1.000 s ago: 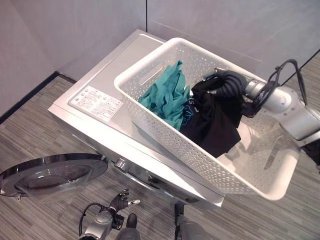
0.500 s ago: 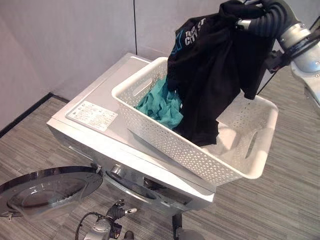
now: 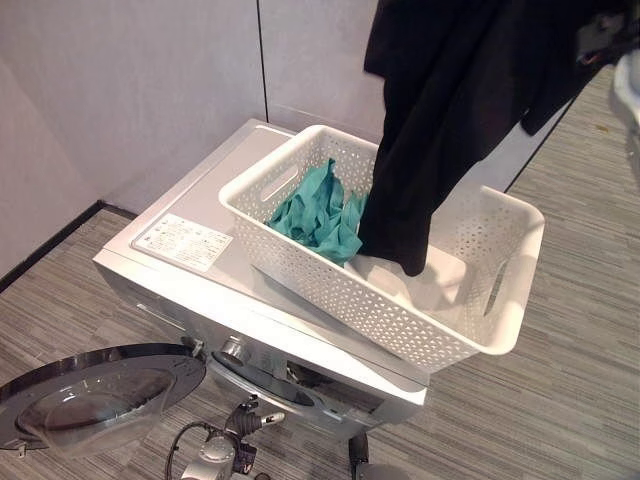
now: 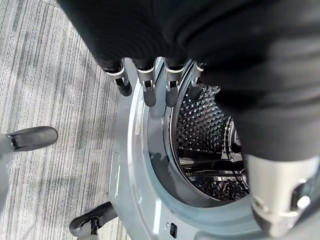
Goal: Grab the laundry basket,head to the washer,open it,put in the laundry and shut it.
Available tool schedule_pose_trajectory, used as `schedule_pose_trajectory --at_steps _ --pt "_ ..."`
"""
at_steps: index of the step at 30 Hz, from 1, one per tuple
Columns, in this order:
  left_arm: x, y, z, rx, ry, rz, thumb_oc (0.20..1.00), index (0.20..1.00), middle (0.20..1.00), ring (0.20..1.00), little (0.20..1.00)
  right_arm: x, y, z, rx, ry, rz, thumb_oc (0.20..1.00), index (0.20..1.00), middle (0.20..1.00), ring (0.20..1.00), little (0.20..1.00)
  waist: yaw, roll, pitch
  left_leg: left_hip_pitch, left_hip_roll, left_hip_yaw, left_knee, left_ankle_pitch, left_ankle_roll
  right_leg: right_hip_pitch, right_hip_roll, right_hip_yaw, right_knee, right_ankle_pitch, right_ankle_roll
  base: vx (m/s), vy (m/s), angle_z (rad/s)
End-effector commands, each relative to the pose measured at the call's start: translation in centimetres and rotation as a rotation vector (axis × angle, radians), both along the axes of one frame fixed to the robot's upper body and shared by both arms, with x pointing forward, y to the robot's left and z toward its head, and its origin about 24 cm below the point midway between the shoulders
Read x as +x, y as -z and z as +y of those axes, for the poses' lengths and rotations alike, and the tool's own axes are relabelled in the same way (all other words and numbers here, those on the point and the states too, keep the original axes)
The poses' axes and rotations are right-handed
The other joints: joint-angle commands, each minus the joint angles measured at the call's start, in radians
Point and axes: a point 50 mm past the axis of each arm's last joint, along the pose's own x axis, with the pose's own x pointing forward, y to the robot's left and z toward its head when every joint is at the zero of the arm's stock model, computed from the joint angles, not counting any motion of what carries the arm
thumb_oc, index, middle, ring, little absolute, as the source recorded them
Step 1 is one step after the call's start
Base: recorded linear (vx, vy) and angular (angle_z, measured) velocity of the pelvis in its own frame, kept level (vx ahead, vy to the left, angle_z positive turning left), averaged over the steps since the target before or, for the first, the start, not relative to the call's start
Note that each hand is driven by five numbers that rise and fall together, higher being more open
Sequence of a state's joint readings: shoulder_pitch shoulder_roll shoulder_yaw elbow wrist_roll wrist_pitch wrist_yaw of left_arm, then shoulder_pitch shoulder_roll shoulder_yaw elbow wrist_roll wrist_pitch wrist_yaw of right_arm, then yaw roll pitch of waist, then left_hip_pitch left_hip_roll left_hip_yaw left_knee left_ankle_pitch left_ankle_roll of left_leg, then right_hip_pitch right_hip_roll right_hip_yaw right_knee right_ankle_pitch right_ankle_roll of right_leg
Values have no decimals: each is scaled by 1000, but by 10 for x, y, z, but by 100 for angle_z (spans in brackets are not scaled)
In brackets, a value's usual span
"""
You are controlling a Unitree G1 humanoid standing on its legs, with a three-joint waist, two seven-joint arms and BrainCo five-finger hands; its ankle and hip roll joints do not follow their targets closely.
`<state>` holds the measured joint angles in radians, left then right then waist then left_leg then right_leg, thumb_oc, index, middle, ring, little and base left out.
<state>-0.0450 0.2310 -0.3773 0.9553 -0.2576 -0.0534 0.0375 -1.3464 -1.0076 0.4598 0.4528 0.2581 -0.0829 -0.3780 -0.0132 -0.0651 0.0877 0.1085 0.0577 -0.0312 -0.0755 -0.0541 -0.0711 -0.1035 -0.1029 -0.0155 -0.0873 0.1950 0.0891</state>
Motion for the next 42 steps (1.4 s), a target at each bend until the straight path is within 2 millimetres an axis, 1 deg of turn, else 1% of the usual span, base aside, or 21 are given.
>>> schedule_pose_trajectory --at_steps 1,2,8,9,13,15,18,23,24,25,27,29,33,34,35,37,38,39,40,41,42 --pt "12 -6 11 77 58 -44 1000 1000 1000 1000 1000 -41 -59 -18 55 102 -263 200 200 200 200 200 20 -42 -29 -22 -36 -28 18 -74 69 27 -61 63 53 -135 72 -7 15 -11" --pt "12 -6 11 80 54 -47 1000 1000 1000 1000 1000 -42 -60 -18 53 112 -272 200 200 200 200 200 20 -44 -26 -26 -40 -25 21 -67 69 22 -64 66 53 -125 72 -10 21 -14" --pt "12 -6 12 97 39 -51 1000 1000 1000 1000 1000 -62 -68 -36 63 280 -387 200 200 200 200 200 17 -44 -31 -12 -46 -10 28 -91 80 27 -69 72 50 -122 83 1 14 -5" --pt "12 -6 12 97 39 -52 1000 1000 1000 1000 1000 -62 -68 -36 63 281 -388 200 200 200 200 200 18 -47 -28 -17 -49 -8 32 -83 79 22 -71 74 52 -114 81 -36 19 -9" --pt "12 -6 13 102 26 -51 1000 1000 1000 1000 1000 -72 -73 -48 86 341 -422 200 200 200 200 200 12 -47 -31 -8 -50 3 35 -98 83 24 -71 79 48 -116 89 1 27 -14" --pt "9 -5 15 105 12 -45 1000 1000 1000 1000 1000 -84 -74 -63 93 412 -451 200 200 200 200 200 2 -51 -30 -8 -56 18 38 -93 85 15 -76 86 50 -101 94 -33 45 -12" --pt "7 -3 15 103 -6 -40 1000 1000 1000 1000 1000 -96 -73 -74 70 484 -472 200 200 200 200 200 -11 -45 -35 0 -59 28 34 -103 90 15 -79 90 50 -103 102 -4 52 -19" --pt "5 -2 14 93 -33 -37 1000 1000 1000 1000 1000 -108 -59 -82 -2 569 -491 200 200 200 200 200 -28 -37 -30 0 -70 42 31 -95 94 5 -91 92 58 -87 111 -27 44 -10" --pt "3 -1 13 92 -36 -33 1000 1000 1000 1000 1000 -111 -51 -84 -29 602 -495 200 200 200 200 200 -37 -27 -32 6 -74 47 29 -106 99 7 -96 86 61 -93 117 -68 46 -13" --pt "3 -1 15 100 -33 -32 1000 1000 1000 1000 1000 -112 -47 -87 -23 607 -492 200 200 200 200 200 -35 -37 -30 2 -76 48 32 -98 97 3 -97 86 64 -86 115 11 70 -7" --pt "0 0 14 100 -36 -21 1000 1000 1000 1000 1000 -115 -35 -89 -62 643 -492 200 200 200 200 200 -49 -24 -32 12 -83 53 30 -110 106 2 -108 80 68 -84 126 -20 79 4" --pt "-7 3 17 108 -40 -4 1000 1000 1000 1000 1000 -120 -20 -102 -32 701 -484 200 200 200 200 200 -52 -26 -32 23 -92 62 27 -117 113 -1 -118 79 68 -71 136 -33 83 -10" --pt "-11 5 18 110 -50 13 1000 1000 1000 1000 1000 -120 -4 -114 16 729 -457 200 200 200 200 200 -57 -23 -33 28 -100 68 26 -119 118 -4 -125 79 64 -60 139 -2 39 -8" --pt "-14 6 18 108 -60 24 1000 1000 1000 1000 1000 -119 12 -126 53 757 -411 200 200 200 200 200 -61 -22 -31 30 -102 70 25 -119 119 -4 -129 79 63 -54 140 4 15 -12" --pt "-15 6 19 109 -64 26 1000 1000 1000 1000 1000 -119 23 -132 67 766 -384 200 200 200 200 200 -60 -26 -32 29 -103 69 26 -118 119 -4 -131 77 62 -52 140 3 16 -4" --pt "-17 7 19 111 -66 36 1000 1000 1000 1000 1000 -112 63 -147 114 782 -258 200 200 200 200 200 -60 -31 -28 29 -105 69 25 -116 120 -6 -133 74 61 -47 140 0 0 0" --pt "-17 8 19 109 -79 38 1000 1000 1000 1000 1000 -105 96 -153 166 753 -158 200 200 200 200 200 -64 -26 -23 32 -105 72 24 -117 122 -9 -135 73 61 -45 138 0 0 0" --pt "-17 8 20 113 -84 40 1000 1000 1000 1000 1000 -102 121 -154 193 734 -85 200 200 200 200 200 -61 -30 -20 34 -106 73 24 -118 123 -9 -136 71 61 -43 138 0 0 0" --pt "-15 7 18 106 -96 30 1000 1000 1000 1000 1000 -101 157 -155 207 737 30 200 200 200 200 200 -64 -26 -14 35 -106 73 22 -118 124 -10 -137 72 61 -41 138 10 -6 -3" --pt "-16 7 19 110 -94 32 1000 1000 1000 1000 1000 -103 159 -154 208 739 33 200 200 200 200 200 -63 -28 -16 36 -106 73 22 -118 124 -10 -137 72 61 -41 138 9 -6 -5" --pt "-17 8 19 111 -100 33 1000 1000 1000 1000 1000 -104 177 -154 222 740 86 200 200 200 200 200 -64 -28 -14 36 -106 74 21 -117 125 -10 -137 72 61 -41 138 2 -5 -4"
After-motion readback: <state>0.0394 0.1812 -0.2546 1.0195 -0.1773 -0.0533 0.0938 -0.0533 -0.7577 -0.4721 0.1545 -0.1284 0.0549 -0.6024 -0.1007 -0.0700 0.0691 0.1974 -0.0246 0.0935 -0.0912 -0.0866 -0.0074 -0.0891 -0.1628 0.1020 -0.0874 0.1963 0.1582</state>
